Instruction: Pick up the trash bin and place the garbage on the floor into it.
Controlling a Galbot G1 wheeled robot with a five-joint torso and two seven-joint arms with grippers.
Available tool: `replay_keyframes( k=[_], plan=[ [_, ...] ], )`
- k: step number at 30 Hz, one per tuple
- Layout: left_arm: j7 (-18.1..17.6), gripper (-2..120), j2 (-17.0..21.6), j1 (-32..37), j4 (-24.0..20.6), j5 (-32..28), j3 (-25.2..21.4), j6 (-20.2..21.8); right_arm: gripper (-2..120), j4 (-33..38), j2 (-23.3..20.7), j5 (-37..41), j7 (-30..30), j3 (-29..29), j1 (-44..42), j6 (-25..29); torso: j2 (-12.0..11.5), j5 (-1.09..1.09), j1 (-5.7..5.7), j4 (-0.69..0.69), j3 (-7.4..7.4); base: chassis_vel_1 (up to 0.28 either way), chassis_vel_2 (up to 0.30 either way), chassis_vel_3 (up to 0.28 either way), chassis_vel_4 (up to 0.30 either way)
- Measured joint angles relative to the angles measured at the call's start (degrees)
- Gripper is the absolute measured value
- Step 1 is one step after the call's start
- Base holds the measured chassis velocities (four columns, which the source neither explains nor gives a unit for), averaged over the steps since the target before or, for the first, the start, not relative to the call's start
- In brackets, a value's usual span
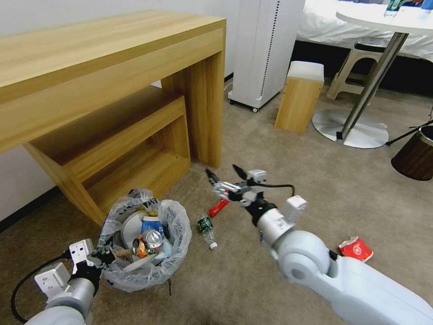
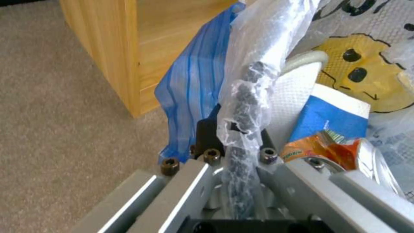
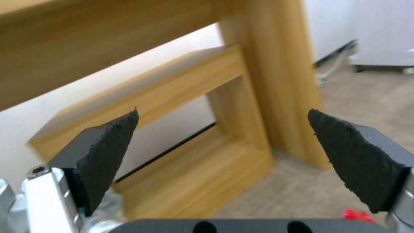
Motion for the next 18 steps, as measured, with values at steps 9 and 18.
replay_keyframes(
  k=[9,18],
  plan=[
    [0.1,0,0.9,0.5,-1.1,0.0,0.0,0.0,100,1.9,-0.5,-1.9,1.6,10.8,-9.3,-0.8,0.0,-0.01,0.00,0.01,0.00,0.000,0.000,0.000,0.000],
    [-0.4,0,0.4,1.8,-2.1,-0.3,-0.8,0.4,100,2.0,-0.6,-3.0,2.8,14.6,-14.1,-3.3,0.0,-0.01,0.00,0.00,0.00,0.000,0.000,0.000,0.000]
  ],
)
